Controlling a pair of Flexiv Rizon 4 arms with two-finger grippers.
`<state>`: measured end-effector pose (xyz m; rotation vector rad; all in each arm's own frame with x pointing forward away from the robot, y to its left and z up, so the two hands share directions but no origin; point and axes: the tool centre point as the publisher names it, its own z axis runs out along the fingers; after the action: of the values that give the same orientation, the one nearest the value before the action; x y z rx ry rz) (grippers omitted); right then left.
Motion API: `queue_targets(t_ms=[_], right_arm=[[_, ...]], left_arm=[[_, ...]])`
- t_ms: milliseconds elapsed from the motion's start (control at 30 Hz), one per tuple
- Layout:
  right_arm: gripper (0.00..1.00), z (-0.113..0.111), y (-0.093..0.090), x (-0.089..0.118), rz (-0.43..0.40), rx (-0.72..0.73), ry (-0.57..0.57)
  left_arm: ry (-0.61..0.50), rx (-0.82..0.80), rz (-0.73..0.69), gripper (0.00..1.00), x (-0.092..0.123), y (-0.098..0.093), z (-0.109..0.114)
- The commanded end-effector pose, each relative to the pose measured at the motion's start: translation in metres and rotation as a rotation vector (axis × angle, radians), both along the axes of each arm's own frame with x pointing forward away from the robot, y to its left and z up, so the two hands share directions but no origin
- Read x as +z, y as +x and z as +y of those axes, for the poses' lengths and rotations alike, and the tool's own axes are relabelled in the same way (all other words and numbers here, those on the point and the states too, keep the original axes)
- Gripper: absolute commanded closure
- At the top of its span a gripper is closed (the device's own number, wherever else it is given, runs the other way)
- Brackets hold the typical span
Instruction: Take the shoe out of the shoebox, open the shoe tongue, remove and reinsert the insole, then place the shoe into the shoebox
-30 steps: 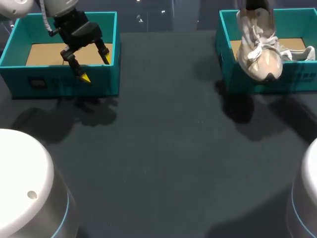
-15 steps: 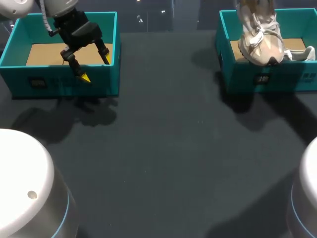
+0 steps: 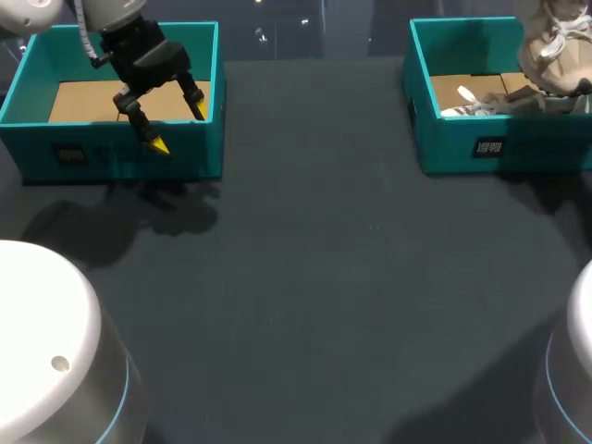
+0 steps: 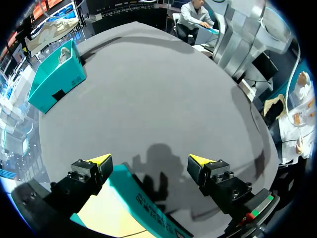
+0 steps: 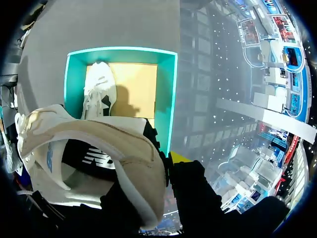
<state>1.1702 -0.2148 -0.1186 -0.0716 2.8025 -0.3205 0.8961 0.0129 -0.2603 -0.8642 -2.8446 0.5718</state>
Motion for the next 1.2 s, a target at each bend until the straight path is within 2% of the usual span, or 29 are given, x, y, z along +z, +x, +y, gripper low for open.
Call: queue_targets(t_ms=[33, 133, 300, 467, 800, 833, 867, 900, 933, 967, 1033, 1200], right_arm=[[1.00, -0.016, 0.010, -0.006, 0.009, -0.011, 0.044], [1.00, -0.031, 0.009, -0.014, -0.012, -0.134, 0.098], [1.00, -0.061, 0.001, -0.020, -0.057, -0.501, 0.152], [1.00, -0.082, -0.012, -0.019, -0.096, -0.820, 0.193], [1.00, -0.082, -0.012, -0.019, -0.096, -0.820, 0.193], [1.00, -0.088, -0.011, -0.021, -0.119, -0.891, 0.178], [1.00, -0.096, -0.012, -0.023, -0.122, -0.929, 0.277], [1.00, -0.102, -0.014, -0.026, -0.132, -0.992, 0.297], [1.00, -0.105, -0.015, -0.028, -0.149, -1.042, 0.269], [1.00, -0.108, -0.016, -0.031, -0.157, -1.067, 0.305], [1.00, -0.111, -0.018, -0.035, -0.188, -1.120, 0.279], [1.00, -0.119, -0.024, -0.040, -0.263, -1.210, 0.305]], left_arm=[[0.002, -0.001, 0.000, 0.00, 0.001, 0.000, 0.000], [0.002, -0.001, 0.000, 0.00, 0.001, 0.000, 0.000], [0.002, -0.001, 0.000, 0.00, 0.001, 0.000, 0.000], [0.002, -0.001, 0.000, 0.00, 0.001, 0.000, 0.000], [0.002, -0.001, 0.000, 0.00, 0.001, 0.000, 0.000], [0.002, -0.001, 0.000, 0.00, 0.001, 0.000, 0.000], [0.002, -0.001, 0.000, 0.00, 0.001, 0.000, 0.000], [0.002, -0.001, 0.000, 0.00, 0.001, 0.000, 0.000], [0.002, -0.001, 0.000, 0.00, 0.001, 0.000, 0.000], [0.002, -0.001, 0.000, 0.00, 0.001, 0.000, 0.000], [0.002, -0.001, 0.000, 0.00, 0.001, 0.000, 0.000], [0.002, -0.001, 0.000, 0.00, 0.001, 0.000, 0.000]])
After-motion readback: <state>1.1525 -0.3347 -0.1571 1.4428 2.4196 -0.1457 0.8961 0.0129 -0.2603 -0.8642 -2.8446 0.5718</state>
